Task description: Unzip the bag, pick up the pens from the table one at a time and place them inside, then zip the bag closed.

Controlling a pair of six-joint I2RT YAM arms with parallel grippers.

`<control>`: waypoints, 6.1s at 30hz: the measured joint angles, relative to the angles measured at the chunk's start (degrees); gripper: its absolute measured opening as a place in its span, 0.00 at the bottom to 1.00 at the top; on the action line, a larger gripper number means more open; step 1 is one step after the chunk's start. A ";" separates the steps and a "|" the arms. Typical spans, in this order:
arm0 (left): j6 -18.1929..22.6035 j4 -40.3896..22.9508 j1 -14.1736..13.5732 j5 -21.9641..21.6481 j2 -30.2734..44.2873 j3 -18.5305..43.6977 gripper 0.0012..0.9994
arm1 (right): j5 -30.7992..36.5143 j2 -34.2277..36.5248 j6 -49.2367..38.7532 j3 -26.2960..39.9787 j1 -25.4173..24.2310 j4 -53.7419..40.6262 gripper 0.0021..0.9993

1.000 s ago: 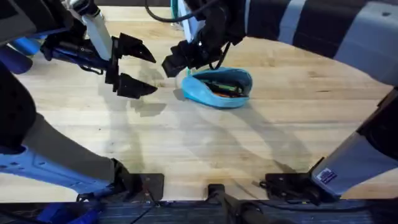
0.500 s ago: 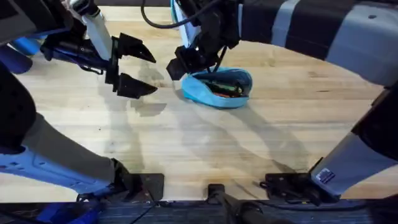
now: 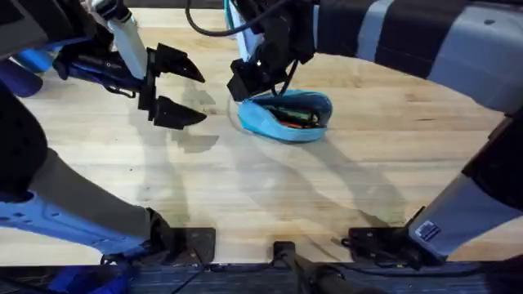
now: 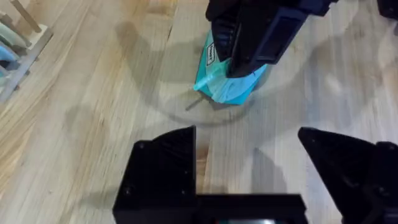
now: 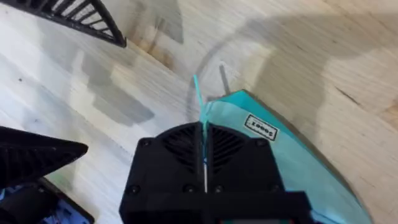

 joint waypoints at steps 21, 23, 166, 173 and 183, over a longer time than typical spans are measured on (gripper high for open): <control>0.02 2.72 -4.39 1.81 0.80 0.00 0.99 | 0.50 -6.30 -6.85 0.02 -0.65 -1.42 0.03; 0.00 3.21 -5.26 2.63 2.54 0.00 1.00 | 0.50 -6.34 -7.11 0.02 -0.65 -1.51 0.03; 0.20 9.33 -6.27 8.50 15.34 4.48 0.99 | 28.59 -19.73 40.85 0.46 16.12 -17.98 1.00; 0.20 9.31 -6.27 8.50 15.34 4.48 0.99 | 28.33 -17.52 42.20 0.46 17.03 -16.96 1.00; 0.20 9.31 -6.27 8.50 15.34 4.48 0.99 | 27.45 -14.47 45.76 0.46 17.03 -16.18 1.00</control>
